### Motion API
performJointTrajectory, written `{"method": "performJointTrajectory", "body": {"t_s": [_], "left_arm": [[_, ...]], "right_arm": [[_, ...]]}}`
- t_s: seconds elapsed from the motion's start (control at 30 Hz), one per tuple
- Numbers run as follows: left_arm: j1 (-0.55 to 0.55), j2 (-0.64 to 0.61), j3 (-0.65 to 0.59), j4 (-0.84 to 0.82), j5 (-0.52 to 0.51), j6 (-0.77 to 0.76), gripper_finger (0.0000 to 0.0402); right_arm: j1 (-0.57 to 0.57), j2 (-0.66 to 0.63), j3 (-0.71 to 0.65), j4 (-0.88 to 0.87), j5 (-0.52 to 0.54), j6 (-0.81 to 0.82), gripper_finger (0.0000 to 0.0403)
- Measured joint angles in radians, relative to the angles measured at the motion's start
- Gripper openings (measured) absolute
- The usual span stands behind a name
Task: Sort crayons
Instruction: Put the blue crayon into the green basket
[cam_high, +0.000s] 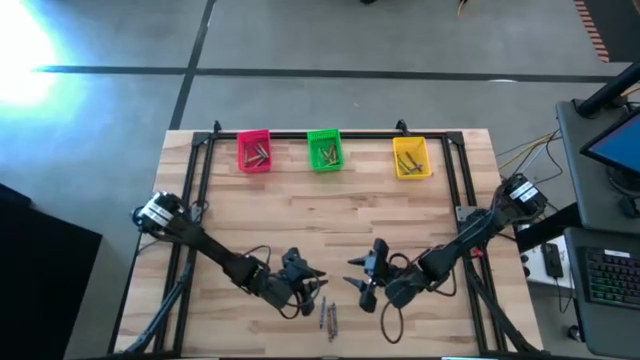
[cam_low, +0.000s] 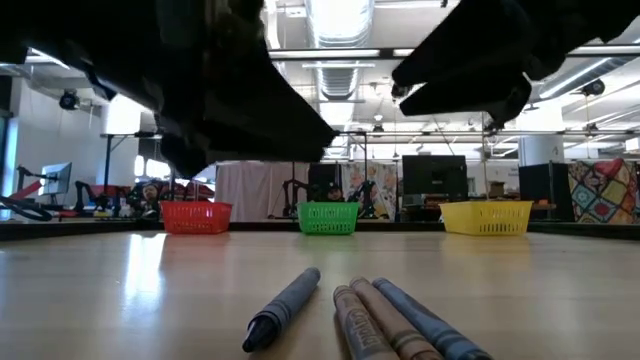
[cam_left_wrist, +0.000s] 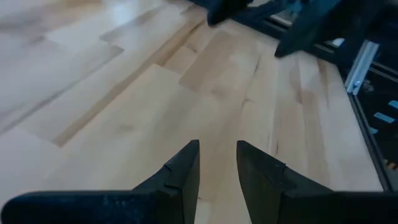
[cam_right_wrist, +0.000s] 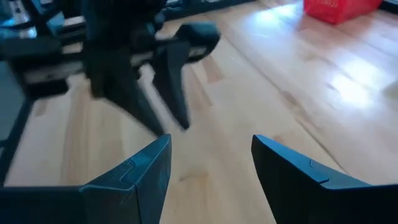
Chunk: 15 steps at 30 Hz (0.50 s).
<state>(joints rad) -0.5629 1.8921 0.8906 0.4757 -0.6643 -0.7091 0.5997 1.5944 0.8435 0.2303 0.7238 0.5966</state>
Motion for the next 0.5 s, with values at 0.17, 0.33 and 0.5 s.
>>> {"method": "performJointTrajectory", "body": {"t_s": [0.17,0.33,0.5], "left_arm": [[0.000,0.090,0.059,-0.009,0.005,-0.078,0.0088],[-0.001,0.182,0.174,-0.127,0.055,-0.147,0.0088],[-0.009,0.247,0.325,-0.353,0.086,-0.219,0.0088]], "right_arm": [[0.000,-0.001,0.000,-0.033,0.010,0.021,0.0215],[0.012,-0.001,-0.001,-0.105,0.011,0.097,0.0215],[0.062,-0.002,-0.001,-0.157,0.021,0.189,0.0215]]}}
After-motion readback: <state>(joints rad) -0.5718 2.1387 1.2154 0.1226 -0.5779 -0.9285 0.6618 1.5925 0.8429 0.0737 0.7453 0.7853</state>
